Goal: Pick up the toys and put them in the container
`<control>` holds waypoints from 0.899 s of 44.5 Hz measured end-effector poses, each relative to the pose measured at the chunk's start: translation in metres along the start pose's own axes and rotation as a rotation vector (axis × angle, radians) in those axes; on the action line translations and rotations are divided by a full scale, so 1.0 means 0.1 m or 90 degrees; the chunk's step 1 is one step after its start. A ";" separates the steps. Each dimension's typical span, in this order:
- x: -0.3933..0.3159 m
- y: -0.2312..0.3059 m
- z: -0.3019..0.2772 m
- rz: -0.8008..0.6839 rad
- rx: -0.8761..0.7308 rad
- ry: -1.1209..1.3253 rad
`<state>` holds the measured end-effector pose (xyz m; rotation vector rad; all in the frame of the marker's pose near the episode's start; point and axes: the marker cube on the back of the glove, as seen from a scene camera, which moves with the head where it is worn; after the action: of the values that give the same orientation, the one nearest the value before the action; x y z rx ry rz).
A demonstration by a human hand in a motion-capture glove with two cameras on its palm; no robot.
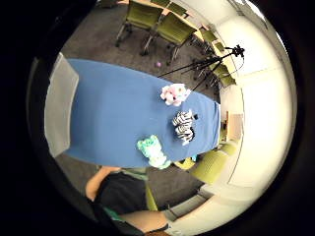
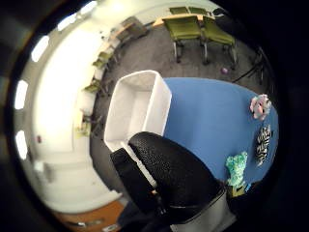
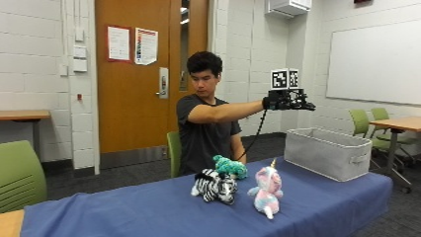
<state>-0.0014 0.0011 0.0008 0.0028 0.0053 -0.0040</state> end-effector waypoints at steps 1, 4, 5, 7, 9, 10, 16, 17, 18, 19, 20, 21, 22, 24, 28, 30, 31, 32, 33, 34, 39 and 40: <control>0.00 0.00 0.00 0.000 0.000 0.001; 0.00 0.01 0.01 -0.003 -0.002 0.001; 0.01 0.01 0.02 -0.003 -0.003 0.001; 0.02 0.00 0.02 -0.001 -0.004 0.001; 0.03 0.00 0.02 0.001 -0.003 0.001; 0.03 0.00 0.02 0.003 -0.003 0.001; 0.01 0.01 0.02 0.003 0.005 0.005; 0.01 0.01 0.02 0.003 0.005 0.005; 0.02 0.01 0.02 0.002 0.004 0.005; 0.02 0.01 0.02 0.001 0.004 0.005; 0.03 0.01 0.02 0.000 0.005 0.006; 0.03 0.01 0.01 -0.002 0.005 0.007; 0.04 0.02 0.01 -0.003 0.006 0.008; 0.04 0.04 0.00 -0.007 0.005 0.010; 0.12 0.12 -0.02 -0.021 -0.003 0.007; 0.20 0.15 -0.03 -0.029 -0.009 0.001; 0.24 0.18 -0.03 -0.033 -0.012 -0.001; 0.30 0.20 -0.02 -0.035 -0.014 -0.001; 0.36 0.24 -0.02 -0.038 -0.015 0.001; 0.42 0.28 -0.01 -0.039 -0.015 0.005; 0.75 0.56 0.13 -0.033 -0.008 0.023; 0.83 0.62 0.18 -0.030 -0.008 0.023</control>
<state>0.0823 0.0623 0.0186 -0.0092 0.0423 -0.0515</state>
